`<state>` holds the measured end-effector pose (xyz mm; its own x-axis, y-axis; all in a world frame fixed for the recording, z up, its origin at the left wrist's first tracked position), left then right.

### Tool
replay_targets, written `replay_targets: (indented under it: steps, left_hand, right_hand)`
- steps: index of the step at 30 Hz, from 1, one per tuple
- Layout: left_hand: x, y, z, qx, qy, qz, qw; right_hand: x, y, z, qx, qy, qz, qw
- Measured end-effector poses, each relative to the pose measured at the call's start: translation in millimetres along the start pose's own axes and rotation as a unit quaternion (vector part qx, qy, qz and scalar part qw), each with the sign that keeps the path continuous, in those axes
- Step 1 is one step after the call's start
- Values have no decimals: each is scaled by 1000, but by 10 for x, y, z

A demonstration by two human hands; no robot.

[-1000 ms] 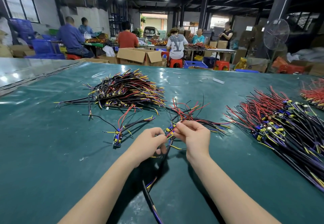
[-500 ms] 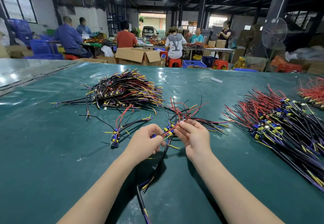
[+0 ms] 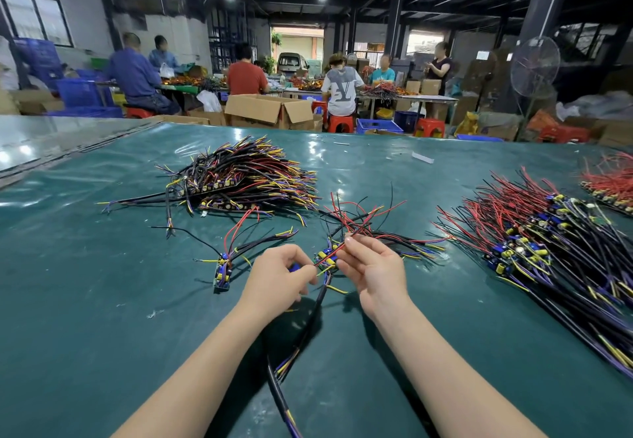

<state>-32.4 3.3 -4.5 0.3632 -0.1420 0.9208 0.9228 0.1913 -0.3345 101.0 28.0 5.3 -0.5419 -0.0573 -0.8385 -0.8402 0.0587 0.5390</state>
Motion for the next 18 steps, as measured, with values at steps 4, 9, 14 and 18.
replay_targets:
  steps: [4,9,14,18]
  left_hand:
    - [22,7,8,-30,-44,-102,993]
    - [20,-18,-8,-55,-75,-116,989]
    - [50,-6,-15,-75,-113,-133,982]
    - [81,-11,-11,-57,-135,-165,975]
  right_hand:
    - [89,17,-25,-47,13,-155,987]
    - [168,78,-76,-126,-3,-217,968]
    - [128,81,-95,-131,-11,-168,977]
    - [159,118,-114,-108,-48,-139,983]
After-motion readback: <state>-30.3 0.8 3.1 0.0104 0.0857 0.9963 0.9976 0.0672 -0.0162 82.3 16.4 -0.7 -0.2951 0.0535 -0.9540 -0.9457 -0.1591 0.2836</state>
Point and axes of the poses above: each hand's wrist, its own z-axis towards the middle knuckle, its own y-axis out of the palm, x = y × z, the point moved 1 cm from there along z, towards the middle knuckle, and after that the axes turned 2 degrees about -z, right-handed, at the moved point
